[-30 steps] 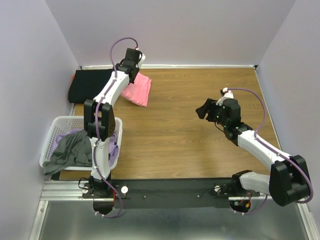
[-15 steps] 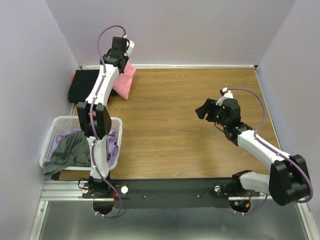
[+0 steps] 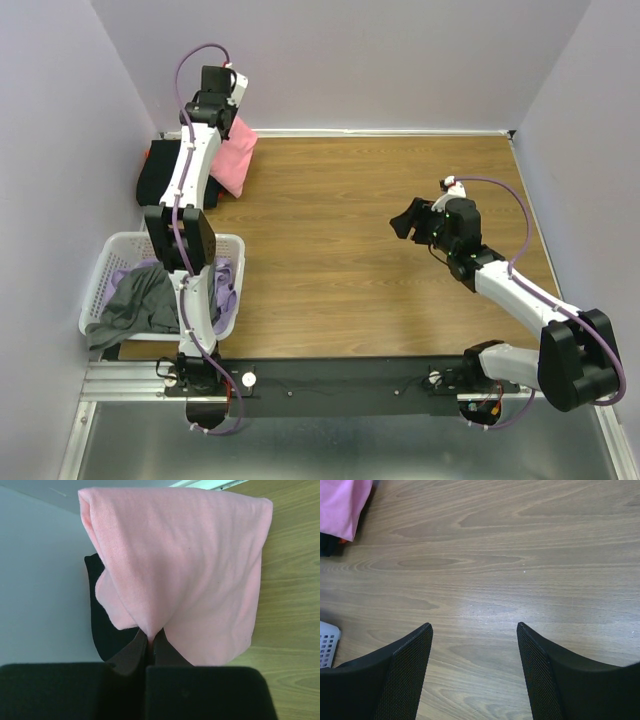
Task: Fold and stack the t-shirts
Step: Neatly place the folded tshirt to the corner
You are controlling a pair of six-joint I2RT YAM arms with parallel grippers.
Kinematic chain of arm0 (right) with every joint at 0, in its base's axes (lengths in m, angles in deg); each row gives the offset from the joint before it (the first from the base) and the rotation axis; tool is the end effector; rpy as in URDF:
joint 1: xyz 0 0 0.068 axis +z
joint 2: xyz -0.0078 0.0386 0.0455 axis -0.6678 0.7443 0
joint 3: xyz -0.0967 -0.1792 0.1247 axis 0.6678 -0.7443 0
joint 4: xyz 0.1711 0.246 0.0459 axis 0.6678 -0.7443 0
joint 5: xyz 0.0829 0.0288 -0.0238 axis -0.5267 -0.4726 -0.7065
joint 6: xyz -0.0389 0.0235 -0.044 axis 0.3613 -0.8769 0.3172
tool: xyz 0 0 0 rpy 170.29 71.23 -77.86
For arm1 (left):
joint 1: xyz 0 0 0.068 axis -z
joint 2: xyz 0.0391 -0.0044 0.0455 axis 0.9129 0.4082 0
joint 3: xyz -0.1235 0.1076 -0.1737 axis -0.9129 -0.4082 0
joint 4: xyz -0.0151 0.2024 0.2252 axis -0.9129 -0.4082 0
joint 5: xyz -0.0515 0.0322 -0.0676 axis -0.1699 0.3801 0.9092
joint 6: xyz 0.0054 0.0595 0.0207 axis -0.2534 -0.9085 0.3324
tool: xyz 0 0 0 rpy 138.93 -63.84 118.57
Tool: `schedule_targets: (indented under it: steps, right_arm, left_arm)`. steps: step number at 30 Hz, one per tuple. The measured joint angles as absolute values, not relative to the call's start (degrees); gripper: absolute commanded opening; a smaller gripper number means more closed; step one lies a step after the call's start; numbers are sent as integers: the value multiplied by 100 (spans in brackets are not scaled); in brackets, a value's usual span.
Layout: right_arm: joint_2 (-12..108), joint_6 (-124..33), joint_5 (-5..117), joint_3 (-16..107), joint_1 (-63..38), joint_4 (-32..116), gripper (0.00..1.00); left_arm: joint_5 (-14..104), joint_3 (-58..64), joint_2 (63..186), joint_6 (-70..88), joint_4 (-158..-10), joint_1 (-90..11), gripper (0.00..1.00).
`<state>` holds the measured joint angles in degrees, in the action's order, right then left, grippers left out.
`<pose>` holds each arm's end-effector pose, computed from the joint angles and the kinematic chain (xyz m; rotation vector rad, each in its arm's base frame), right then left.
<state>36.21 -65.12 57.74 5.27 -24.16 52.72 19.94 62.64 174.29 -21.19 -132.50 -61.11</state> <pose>0.3083 0.1037 0.1684 0.0904 2.0223 0.5944 0.5225 -0.0295 0.3188 0.3041 2.2461 0.4662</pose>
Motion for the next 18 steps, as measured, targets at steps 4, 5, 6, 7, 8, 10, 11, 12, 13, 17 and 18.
schedule_targets:
  steps: [4, 5, 6, 7, 8, 10, 11, 12, 13, 17, 18]
  right_arm:
    - [3617, -6512, 5763, 521, -2416, 5281, 75]
    - [3613, -6515, 5761, 521, -2416, 5285, 75]
    - [3611, -6515, 5759, 521, -2416, 5288, 75]
    - [3608, -6517, 5759, 521, -2416, 5288, 75]
    - [3604, -6517, 5759, 516, -2416, 5290, 75]
    - [3604, -6517, 5757, 510, -2416, 5290, 75]
    - [3604, -6519, 5755, 510, -2416, 5290, 75]
    - [3604, -6519, 5755, 507, -2416, 5290, 75]
    - [3604, -6519, 5752, 503, -2416, 5292, 75]
    - [3604, -6530, 5748, 497, -2416, 5292, 75]
    - [3604, -6532, 5746, 494, -2416, 5292, 75]
  left_arm:
    - [2057, 6264, 17429, -2135, -13250, -6245, 0]
    - [2068, 6264, 17429, -2137, -13246, -6275, 0]
    - [2086, 6266, 17429, -2137, -13246, -6308, 0]
    - [2110, 6268, 17429, -2135, -13246, -6349, 0]
    - [2132, 6279, 17429, -2135, -13246, -6400, 0]
    - [2167, 6321, 17429, -2132, -13246, -6461, 0]
    - [2210, 6358, 17429, -2132, -13235, -6531, 0]
    - [2232, 6362, 17427, -2130, -13217, -6559, 0]
    - [2258, 6382, 17420, -2130, -13200, -6629, 0]
    - [2337, 6415, 17418, -2130, -13165, -6822, 0]
    - [2357, 6415, 17418, -2130, -13152, -6841, 0]
